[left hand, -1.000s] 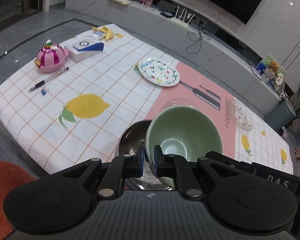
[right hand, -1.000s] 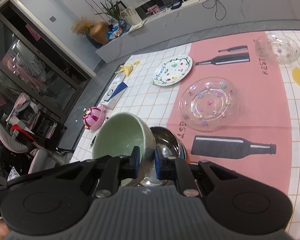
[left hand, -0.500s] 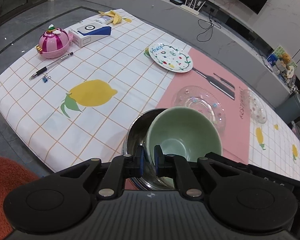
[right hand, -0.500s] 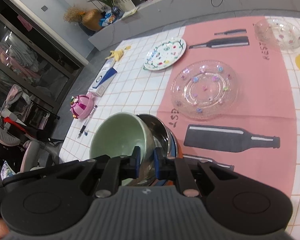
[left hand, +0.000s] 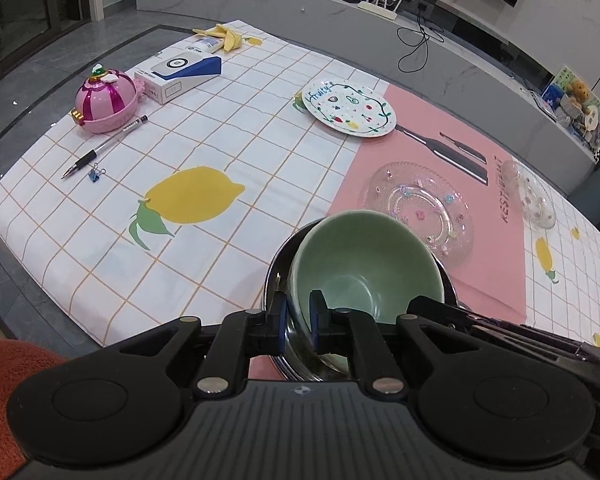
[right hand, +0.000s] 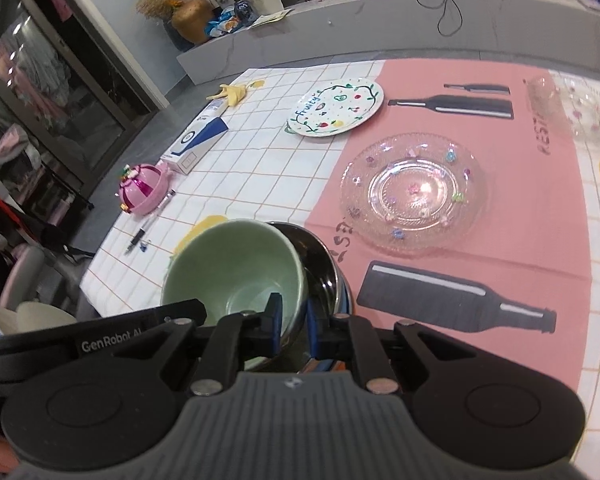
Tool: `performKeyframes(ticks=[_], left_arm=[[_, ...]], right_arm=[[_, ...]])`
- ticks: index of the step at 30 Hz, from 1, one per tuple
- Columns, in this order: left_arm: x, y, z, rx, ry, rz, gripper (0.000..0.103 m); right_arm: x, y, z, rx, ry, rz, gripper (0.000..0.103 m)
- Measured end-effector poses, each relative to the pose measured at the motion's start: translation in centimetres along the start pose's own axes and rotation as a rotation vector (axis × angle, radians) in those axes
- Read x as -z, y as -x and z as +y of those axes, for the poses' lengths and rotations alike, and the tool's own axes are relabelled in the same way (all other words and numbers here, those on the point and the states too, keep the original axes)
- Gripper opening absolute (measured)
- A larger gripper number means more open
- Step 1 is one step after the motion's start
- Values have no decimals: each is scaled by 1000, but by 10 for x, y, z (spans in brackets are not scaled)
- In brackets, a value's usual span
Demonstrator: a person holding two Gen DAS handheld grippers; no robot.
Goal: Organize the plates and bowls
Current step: 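Open the grippers to release the green bowl inside the stack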
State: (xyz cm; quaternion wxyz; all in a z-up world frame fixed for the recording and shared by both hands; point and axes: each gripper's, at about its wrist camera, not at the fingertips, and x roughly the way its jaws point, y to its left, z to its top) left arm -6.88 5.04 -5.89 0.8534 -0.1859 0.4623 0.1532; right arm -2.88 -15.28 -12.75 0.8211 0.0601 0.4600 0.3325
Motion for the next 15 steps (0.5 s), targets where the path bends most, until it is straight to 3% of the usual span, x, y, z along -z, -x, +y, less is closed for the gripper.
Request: performKeyframes(ticks=[12, 15], left_arm=[[-1, -1, -1, 11, 4, 4, 16], [-3, 5, -3, -6, -18, -33, 16]], right_arm=[[2, -5, 8, 58, 82, -22, 16], [2, 3, 13, 63, 113, -64, 27]])
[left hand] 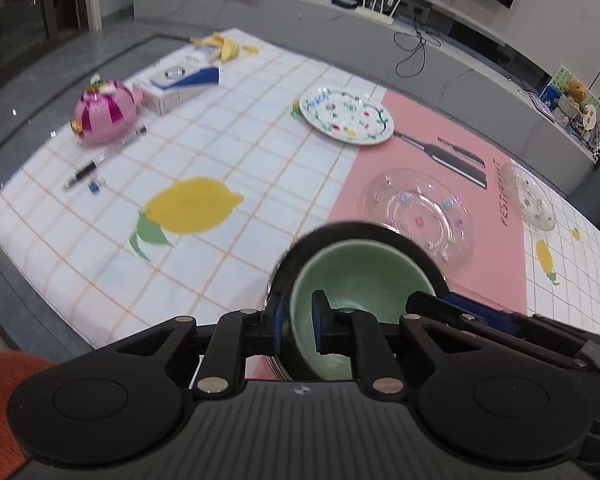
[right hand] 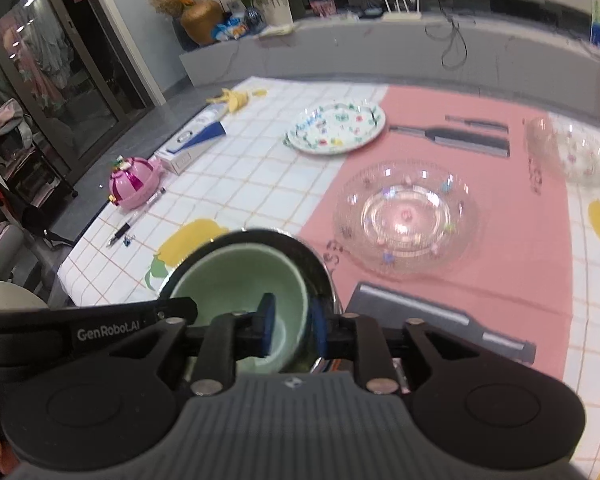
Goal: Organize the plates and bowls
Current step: 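Open the grippers to release the green bowl inside the stack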
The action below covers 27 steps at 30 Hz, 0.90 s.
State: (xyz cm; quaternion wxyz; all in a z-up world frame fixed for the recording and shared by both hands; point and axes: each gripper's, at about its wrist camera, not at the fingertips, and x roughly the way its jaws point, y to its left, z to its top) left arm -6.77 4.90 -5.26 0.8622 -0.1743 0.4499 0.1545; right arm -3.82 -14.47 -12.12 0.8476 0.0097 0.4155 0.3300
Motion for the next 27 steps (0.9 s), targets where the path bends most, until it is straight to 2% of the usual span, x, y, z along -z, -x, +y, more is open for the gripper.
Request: performKeyframes(ticks=[5, 14, 17, 19, 21, 22, 24, 27], left_arm=[[-6, 7, 1, 14, 8, -23, 19], [-10, 22, -5, 81, -12, -90, 31], [-11, 27, -7, 106, -19, -120, 38], [-11, 30, -6, 116, -16, -143, 49], [-11, 30, -2, 108, 2, -163, 60], [-10, 29, 0, 91, 18, -166, 67], [-9, 24, 6, 47, 56, -154, 73], [-7, 11, 23, 20, 163, -91, 74]], right_arm=[[-2, 7, -1, -2, 4, -30, 29], [-10, 27, -24, -48, -98, -100, 42], [-13, 34, -37, -53, -153, -131, 44], [-15, 37, -46, -51, -189, -141, 50], [-15, 36, -55, -57, -237, -129, 55], [-15, 33, -59, -64, -269, -114, 62], [-14, 24, -67, -75, -334, -61, 69], [-9, 6, -73, -99, -414, 49, 70]])
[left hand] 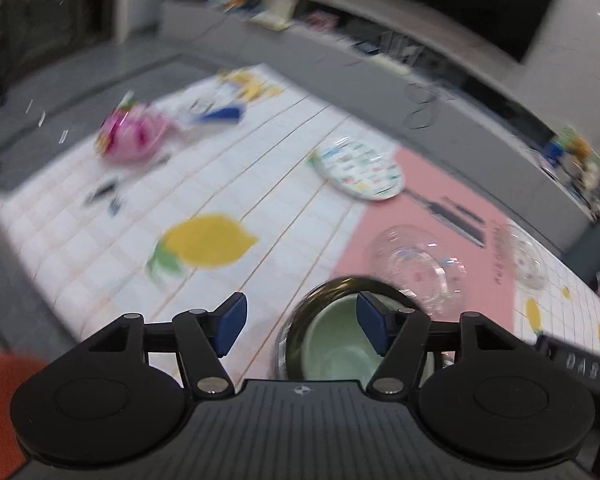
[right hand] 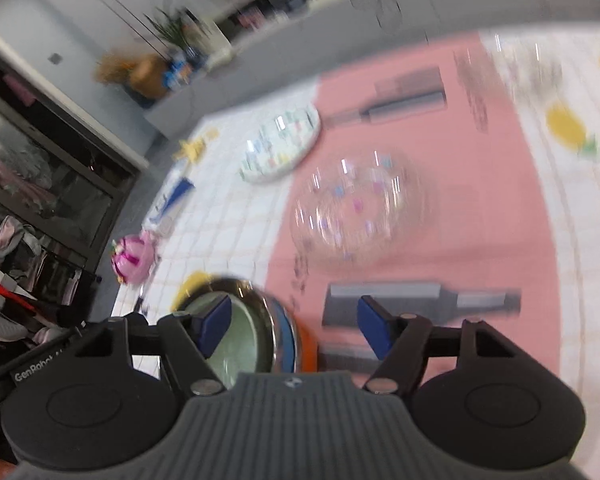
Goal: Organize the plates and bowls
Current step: 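Open the grippers to release the green bowl inside the stack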
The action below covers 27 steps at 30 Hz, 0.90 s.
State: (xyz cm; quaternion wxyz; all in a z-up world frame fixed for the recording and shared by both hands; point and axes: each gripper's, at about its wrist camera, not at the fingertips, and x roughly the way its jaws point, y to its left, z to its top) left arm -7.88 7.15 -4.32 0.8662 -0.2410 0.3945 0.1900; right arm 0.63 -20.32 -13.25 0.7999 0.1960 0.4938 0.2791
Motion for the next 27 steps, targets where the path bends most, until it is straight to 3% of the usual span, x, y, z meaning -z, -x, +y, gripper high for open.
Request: performKeyframes(ticks=[4, 9, 11, 16, 19, 27], left_arm=[[3, -9, 20, 61, 117, 67, 74], [9, -15, 26, 87, 128, 111, 68], [11, -18, 27, 97, 130, 127, 64], [13, -24, 29, 124, 133, 162, 35], [12, -27, 28, 124, 119, 167, 33], [-8, -37, 34, 126, 121, 131, 30]], right_arm=[[7, -21, -8, -46, -92, 115, 70], [17, -36, -6, -93, -143, 186, 70], [20, -38, -6, -88, -143, 192, 67], [23, -39, -8, -101, -162, 200, 54], [22, -39, -9, -82, -158, 184, 47], [9, -55, 5, -69, -134, 164, 46]])
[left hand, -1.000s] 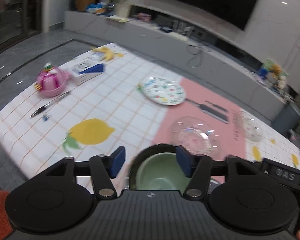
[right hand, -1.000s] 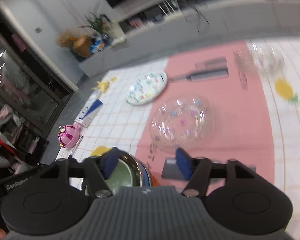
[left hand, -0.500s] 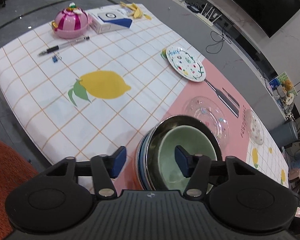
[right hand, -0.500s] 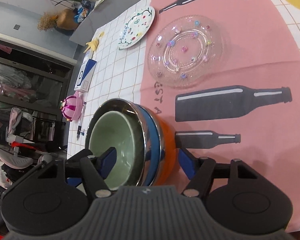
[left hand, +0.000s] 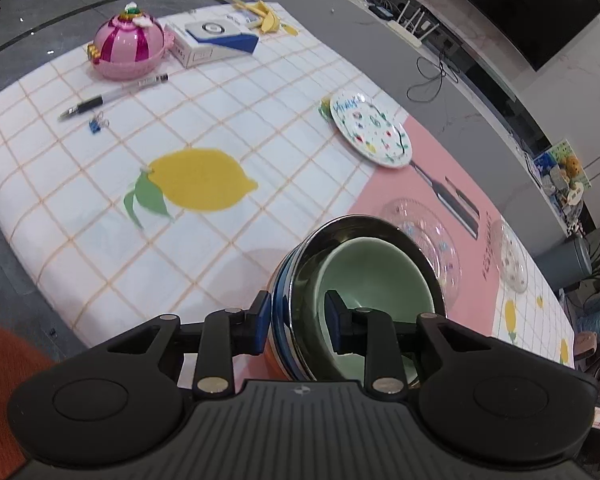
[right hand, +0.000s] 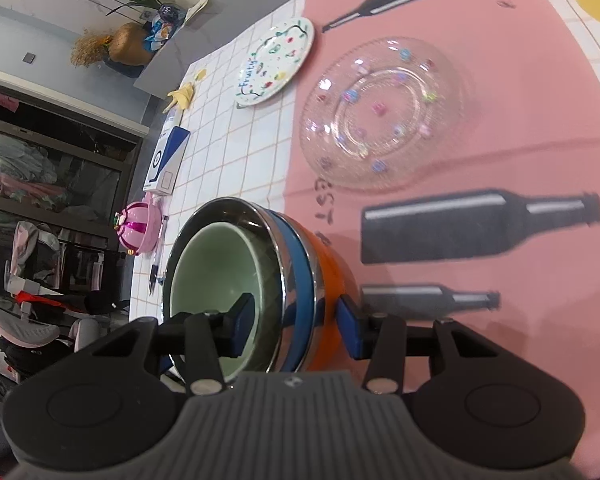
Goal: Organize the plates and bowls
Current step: 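Open the grippers to release the green bowl inside the stack, then move both grippers over to the clear glass plate with pink dots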
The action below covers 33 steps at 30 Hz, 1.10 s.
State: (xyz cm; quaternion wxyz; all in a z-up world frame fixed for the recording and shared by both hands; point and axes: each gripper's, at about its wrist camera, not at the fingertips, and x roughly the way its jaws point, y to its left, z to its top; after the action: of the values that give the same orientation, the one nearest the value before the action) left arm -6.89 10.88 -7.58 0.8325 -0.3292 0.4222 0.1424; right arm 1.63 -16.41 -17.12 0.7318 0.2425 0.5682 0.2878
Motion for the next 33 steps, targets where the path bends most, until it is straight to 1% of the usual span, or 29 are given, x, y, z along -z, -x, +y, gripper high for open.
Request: performKeyframes(ticks=[5, 8, 11, 12, 13, 15, 19, 21, 25, 29, 33], left_arm=[[-22, -7, 0, -32, -24, -34, 30], [-28, -10, 4, -20, -20, -26, 30], [-29, -13, 7, -8, -15, -15, 30], [-28, -12, 7, -15, -17, -24, 31], [-28, -11, 7, -26, -17, -34, 34], [-26, -5, 5, -35, -23, -69, 37], [-24, 14, -6, -43, -68, -163, 43], [-26, 22, -15, -34, -100, -193, 44], [-31, 28, -38, 30, -150, -178, 45], [-34, 24, -69, 88, -227, -132, 47], [-38, 12, -102, 101, -316, -80, 48]], right_arm=[[-14, -17, 12, -22, 18, -10, 46], [-20, -24, 14, -36, 13, -19, 46], [-22, -25, 19, -30, 35, -20, 49], [-21, -24, 20, -30, 46, -23, 49], [-21, -21, 22, -30, 60, -30, 50], [-20, -13, 25, -24, 87, -60, 56], [-20, 11, 30, -9, 139, -144, 57], [-19, 26, 31, -5, 164, -184, 57], [-20, 50, 30, 27, 217, -253, 57], [-27, 70, 19, 52, 224, -296, 58], [-39, 81, 3, 60, 199, -321, 58]])
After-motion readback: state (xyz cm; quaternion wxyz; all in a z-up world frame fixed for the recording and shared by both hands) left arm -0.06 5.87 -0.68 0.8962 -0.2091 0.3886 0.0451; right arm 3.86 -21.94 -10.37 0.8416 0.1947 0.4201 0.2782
